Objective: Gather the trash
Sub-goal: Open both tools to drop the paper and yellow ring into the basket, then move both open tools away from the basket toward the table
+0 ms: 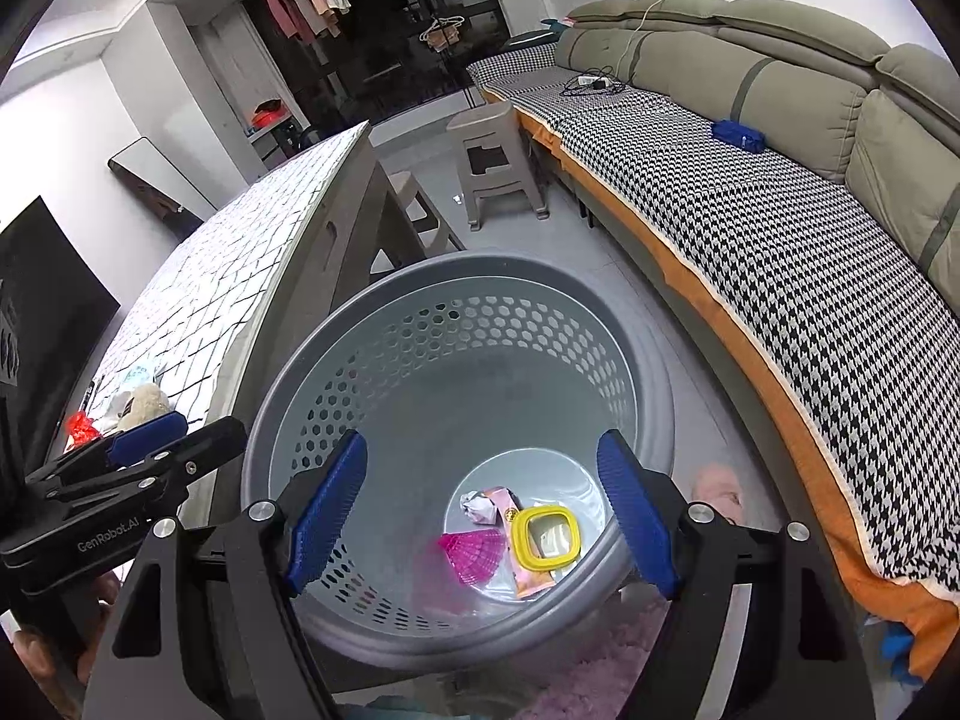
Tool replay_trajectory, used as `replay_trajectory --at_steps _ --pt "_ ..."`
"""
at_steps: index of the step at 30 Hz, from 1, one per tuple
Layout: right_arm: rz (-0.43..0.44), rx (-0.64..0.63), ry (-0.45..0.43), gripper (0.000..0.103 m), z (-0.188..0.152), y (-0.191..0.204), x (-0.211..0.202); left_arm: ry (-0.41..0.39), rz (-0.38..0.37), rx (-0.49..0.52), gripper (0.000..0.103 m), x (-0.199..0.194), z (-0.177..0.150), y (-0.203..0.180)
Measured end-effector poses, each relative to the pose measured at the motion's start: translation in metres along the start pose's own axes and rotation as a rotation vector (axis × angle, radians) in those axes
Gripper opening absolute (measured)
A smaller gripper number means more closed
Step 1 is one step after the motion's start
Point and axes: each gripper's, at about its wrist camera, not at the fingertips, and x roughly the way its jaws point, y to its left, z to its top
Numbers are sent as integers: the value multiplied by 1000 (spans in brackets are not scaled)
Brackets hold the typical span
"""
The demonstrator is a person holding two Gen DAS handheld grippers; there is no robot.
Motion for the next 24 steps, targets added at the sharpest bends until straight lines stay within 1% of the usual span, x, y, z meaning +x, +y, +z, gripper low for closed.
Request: replay_trajectory --at_steps 15,24 --pt "15 -47 -32 76 -9 26 -25 -51 2 -25 73 -32 -15 18" --pt "27 -93 -56 76 -20 50 -43 -93 8 -56 73 -59 -30 34"
